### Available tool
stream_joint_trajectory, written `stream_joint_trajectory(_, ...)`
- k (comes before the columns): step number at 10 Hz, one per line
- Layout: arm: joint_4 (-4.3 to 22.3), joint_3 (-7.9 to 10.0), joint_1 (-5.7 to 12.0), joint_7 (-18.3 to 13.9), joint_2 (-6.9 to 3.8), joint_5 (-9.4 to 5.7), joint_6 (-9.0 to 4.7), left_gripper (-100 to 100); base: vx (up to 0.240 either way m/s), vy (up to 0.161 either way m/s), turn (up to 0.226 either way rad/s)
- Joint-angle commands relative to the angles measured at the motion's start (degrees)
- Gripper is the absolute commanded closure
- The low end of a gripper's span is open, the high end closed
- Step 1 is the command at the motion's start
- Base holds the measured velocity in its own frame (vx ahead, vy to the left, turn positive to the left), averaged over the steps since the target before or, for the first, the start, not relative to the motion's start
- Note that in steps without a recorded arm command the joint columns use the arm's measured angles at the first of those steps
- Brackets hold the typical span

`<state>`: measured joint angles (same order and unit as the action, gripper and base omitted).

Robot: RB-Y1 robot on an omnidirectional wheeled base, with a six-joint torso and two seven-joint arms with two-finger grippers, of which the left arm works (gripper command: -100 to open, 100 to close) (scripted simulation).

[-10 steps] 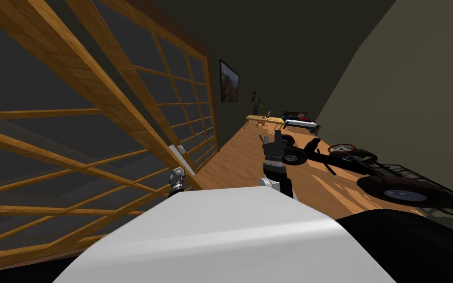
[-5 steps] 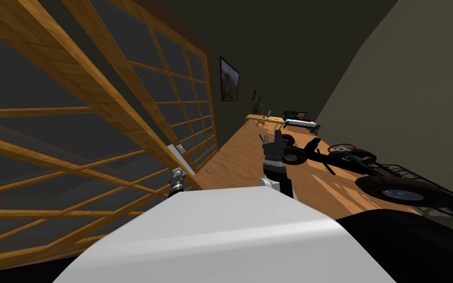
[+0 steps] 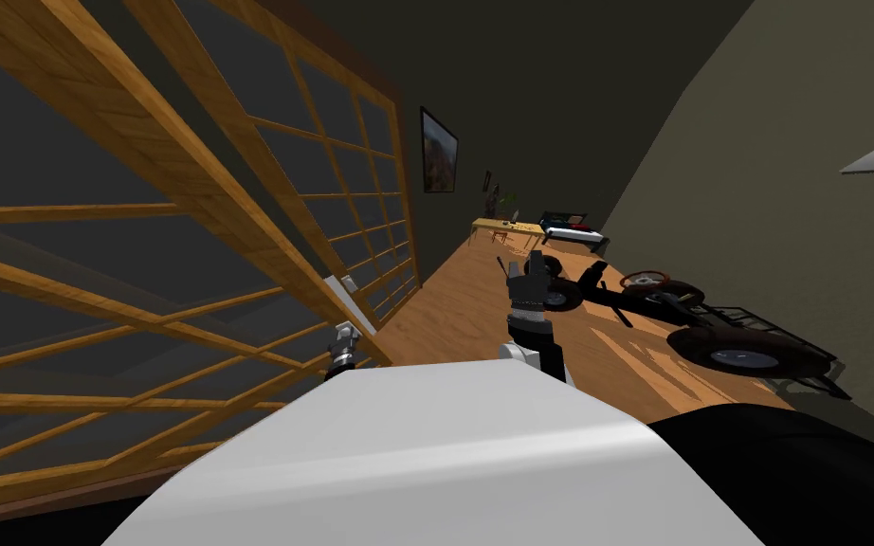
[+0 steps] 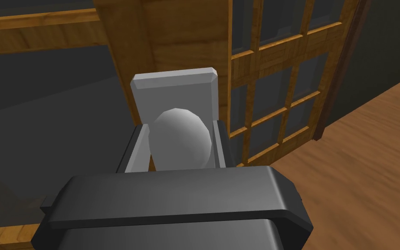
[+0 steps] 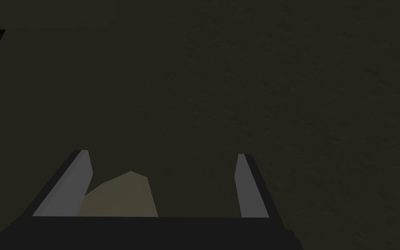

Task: Pull the door open

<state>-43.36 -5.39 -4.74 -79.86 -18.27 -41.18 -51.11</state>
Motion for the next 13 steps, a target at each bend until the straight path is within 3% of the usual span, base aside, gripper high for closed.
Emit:
stream_joint_trajectory(1, -0.6, -1.38, -0.65, -0.9, 0.06, 0.58, 0.17, 100, -0.211, -0.017, -0.045)
stream_joint_trajectory(6, -2.5, -5.01, -1.47, -3.5, -1.01, 2.28, 0.41, 100, -0.232, 0.011, -0.065)
stream_joint_trajectory(7, -1.2, -4.67, -0.91, -3.4, -0.92, 2.16, 0.03, 100, -0.089, -0.009, -0.017)
stream_joint_trajectory(13, -2.9, -9.07, -2.76, -7.1, -3.50, 4.30, -1.11, 100, -0.197, 0.012, -0.074)
